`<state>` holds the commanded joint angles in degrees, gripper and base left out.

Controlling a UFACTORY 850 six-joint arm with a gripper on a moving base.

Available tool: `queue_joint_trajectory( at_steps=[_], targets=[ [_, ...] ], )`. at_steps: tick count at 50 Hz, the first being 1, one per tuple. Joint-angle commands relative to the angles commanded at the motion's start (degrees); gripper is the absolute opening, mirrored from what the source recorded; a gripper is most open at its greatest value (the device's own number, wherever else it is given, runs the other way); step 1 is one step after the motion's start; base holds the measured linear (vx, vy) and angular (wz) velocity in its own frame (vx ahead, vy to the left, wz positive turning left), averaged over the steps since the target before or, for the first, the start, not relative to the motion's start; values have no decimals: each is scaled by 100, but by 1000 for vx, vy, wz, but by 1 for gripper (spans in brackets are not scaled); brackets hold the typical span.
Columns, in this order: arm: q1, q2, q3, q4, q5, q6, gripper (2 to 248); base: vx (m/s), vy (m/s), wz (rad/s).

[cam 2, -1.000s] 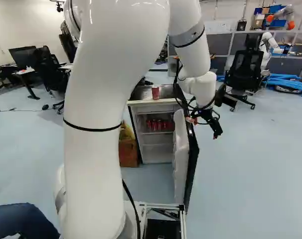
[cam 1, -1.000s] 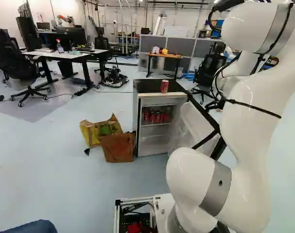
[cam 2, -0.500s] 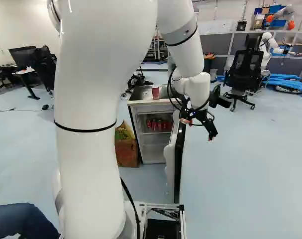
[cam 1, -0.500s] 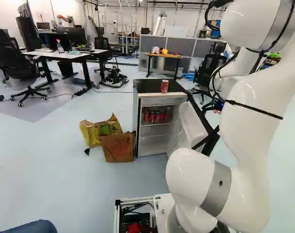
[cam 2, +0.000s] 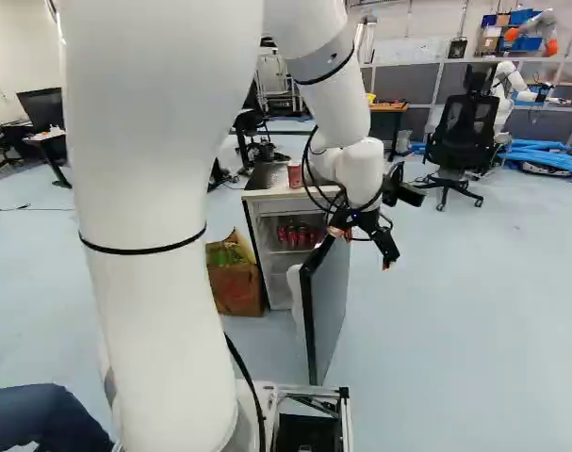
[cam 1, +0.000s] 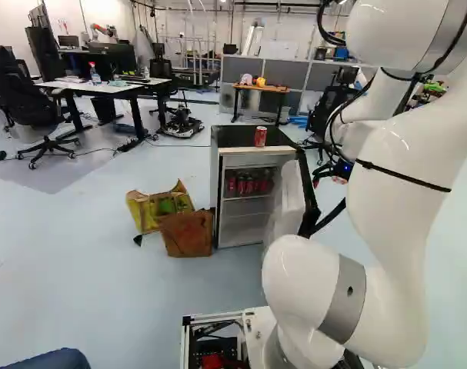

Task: Grab a drink from the fridge

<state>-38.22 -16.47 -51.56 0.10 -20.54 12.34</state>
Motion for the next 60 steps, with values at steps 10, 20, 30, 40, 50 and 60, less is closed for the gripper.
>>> queue_joint_trajectory(
  at_steps=[10, 20, 30, 40, 50, 60],
  targets=[
    [109, 169, 216, -21, 0, 0, 247, 0, 0, 0],
    [233, 347, 437, -84, 0, 0, 247, 0, 0, 0],
    [368, 527, 658, -153, 0, 0, 247, 0, 0, 0],
    [512, 708, 876, -239, 0, 0, 247, 0, 0, 0],
    [672, 880, 1078, -330, 0, 0, 247, 0, 0, 0],
    [852, 1016, 1235, -423, 0, 0, 247, 0, 0, 0]
  ],
)
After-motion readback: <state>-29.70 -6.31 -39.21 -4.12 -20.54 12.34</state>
